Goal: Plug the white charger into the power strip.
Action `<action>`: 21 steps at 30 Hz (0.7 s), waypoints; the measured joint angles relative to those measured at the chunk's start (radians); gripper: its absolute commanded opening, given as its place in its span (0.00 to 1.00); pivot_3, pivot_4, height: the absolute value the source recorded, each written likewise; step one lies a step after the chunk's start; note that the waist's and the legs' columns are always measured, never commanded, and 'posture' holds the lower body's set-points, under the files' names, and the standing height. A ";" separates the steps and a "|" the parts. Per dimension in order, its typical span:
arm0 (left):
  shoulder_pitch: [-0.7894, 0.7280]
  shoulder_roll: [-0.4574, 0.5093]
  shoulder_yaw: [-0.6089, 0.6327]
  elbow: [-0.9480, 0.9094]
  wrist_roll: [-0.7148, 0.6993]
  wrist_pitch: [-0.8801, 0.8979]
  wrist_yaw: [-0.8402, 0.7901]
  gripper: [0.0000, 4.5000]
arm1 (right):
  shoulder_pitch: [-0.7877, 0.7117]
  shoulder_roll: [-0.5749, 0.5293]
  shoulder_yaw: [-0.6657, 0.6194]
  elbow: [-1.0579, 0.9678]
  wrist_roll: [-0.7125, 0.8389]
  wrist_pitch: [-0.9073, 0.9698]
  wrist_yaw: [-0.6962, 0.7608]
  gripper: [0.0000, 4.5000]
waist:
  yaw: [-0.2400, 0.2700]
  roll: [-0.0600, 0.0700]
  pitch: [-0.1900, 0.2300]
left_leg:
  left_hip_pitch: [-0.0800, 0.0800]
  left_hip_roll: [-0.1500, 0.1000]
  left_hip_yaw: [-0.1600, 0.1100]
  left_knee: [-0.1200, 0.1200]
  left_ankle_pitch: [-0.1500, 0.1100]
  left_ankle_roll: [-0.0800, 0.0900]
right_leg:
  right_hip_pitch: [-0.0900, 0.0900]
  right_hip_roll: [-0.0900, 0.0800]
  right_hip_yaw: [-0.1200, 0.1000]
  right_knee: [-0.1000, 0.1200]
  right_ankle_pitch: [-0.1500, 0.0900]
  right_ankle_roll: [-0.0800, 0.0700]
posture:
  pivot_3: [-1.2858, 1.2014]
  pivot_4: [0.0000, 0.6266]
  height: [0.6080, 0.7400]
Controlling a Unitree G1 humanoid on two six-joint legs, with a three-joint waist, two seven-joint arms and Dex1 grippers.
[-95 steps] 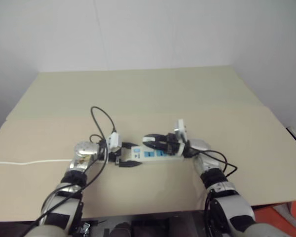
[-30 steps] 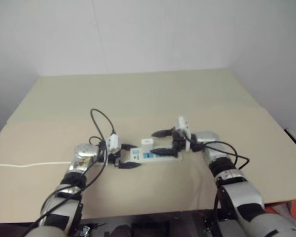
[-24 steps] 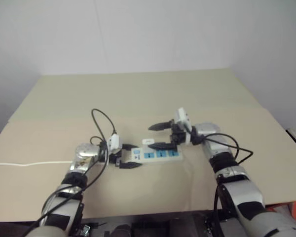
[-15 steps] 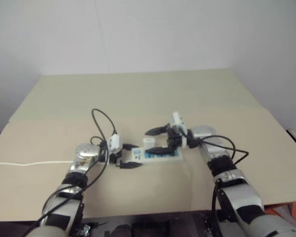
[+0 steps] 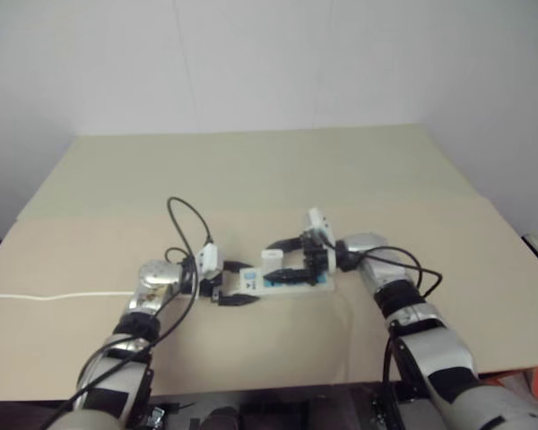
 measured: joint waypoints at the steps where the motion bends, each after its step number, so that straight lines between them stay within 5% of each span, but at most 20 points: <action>1: 0.000 0.000 0.000 0.000 0.000 0.000 0.000 0.73 | -0.004 0.000 -0.002 0.001 0.000 0.005 0.000 0.80 | 0.000 0.000 0.000 | 0.000 0.000 0.000 0.000 0.000 0.000 | 0.000 0.000 0.000 0.000 0.000 0.000 | 0.52 0.24 1.00; 8: 0.000 -0.001 -0.002 0.000 0.000 -0.006 -0.003 0.73 | -0.008 0.002 -0.028 0.020 0.008 0.018 0.009 0.26 | 0.001 0.000 0.000 | 0.000 0.000 0.000 0.000 0.000 0.000 | 0.000 0.000 0.000 0.000 0.000 0.000 | 0.52 0.24 1.00; 21: 0.002 0.009 -0.003 0.000 0.000 -0.015 -0.004 0.73 | 0.009 0.026 -0.029 0.032 -0.007 -0.135 0.015 0.25 | -0.008 0.000 0.000 | 0.001 0.000 0.000 0.000 0.000 0.000 | 0.000 0.000 0.000 0.000 0.000 0.000 | 0.52 0.24 1.00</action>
